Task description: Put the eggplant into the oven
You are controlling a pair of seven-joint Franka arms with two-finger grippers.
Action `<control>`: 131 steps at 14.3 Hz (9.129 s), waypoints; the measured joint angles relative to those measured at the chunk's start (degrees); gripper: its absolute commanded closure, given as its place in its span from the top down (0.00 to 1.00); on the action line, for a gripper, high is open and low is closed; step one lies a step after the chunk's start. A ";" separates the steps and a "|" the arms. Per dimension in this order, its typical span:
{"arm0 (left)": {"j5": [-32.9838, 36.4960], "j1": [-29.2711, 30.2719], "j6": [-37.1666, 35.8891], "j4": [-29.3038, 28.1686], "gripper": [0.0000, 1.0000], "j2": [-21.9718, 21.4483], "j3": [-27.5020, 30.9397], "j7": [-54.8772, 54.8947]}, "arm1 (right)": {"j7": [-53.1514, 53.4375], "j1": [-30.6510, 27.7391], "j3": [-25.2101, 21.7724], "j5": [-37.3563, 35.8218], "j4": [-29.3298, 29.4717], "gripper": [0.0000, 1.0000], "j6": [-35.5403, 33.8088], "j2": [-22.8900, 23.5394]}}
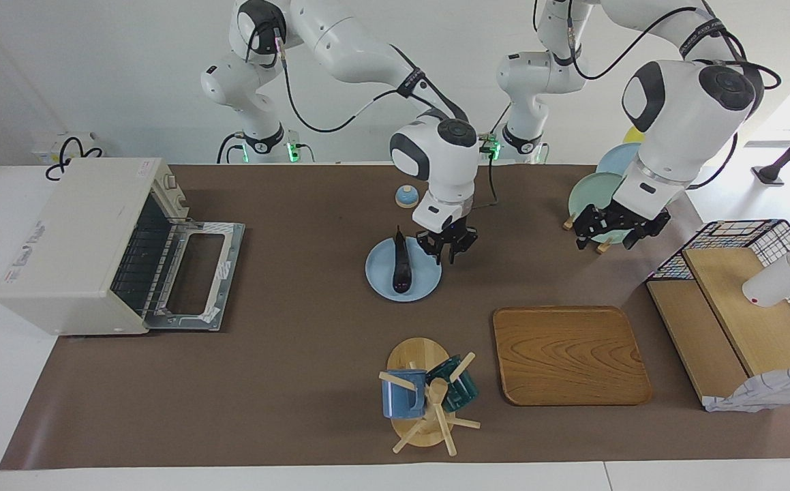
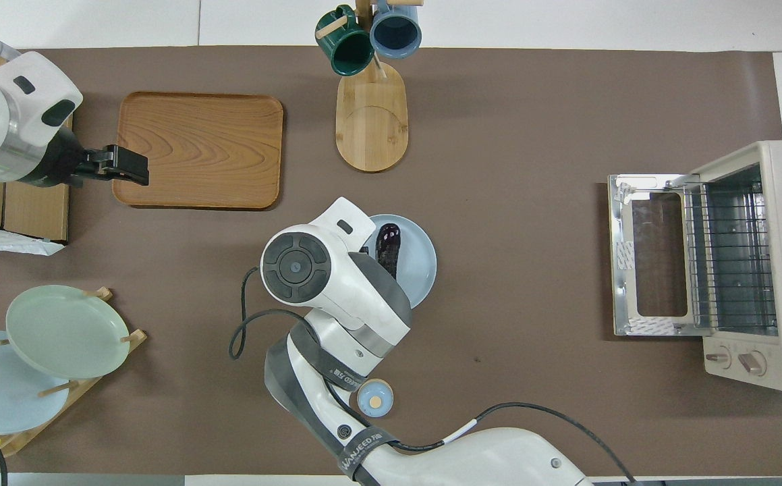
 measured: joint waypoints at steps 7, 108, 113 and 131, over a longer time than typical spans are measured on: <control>1.01 -0.46 -7.90 -0.01 1.00 -1.55 -0.34 0.02 | -1.02 2.05 -0.07 -0.02 -7.25 0.28 6.29 -0.25; 0.58 -0.20 -12.40 0.00 1.00 -6.20 -0.31 -0.02 | -44.01 -38.57 -0.74 -8.66 -46.18 0.00 13.72 -26.67; 0.58 -0.19 -12.40 0.00 1.00 -6.20 -0.31 -0.02 | -44.14 -38.20 -0.11 -12.08 -41.24 0.00 4.53 -26.70; 0.58 -0.17 -12.40 0.00 1.00 -6.20 -0.31 -0.02 | -62.60 -49.66 -1.19 -13.39 -26.27 0.00 -15.25 -34.98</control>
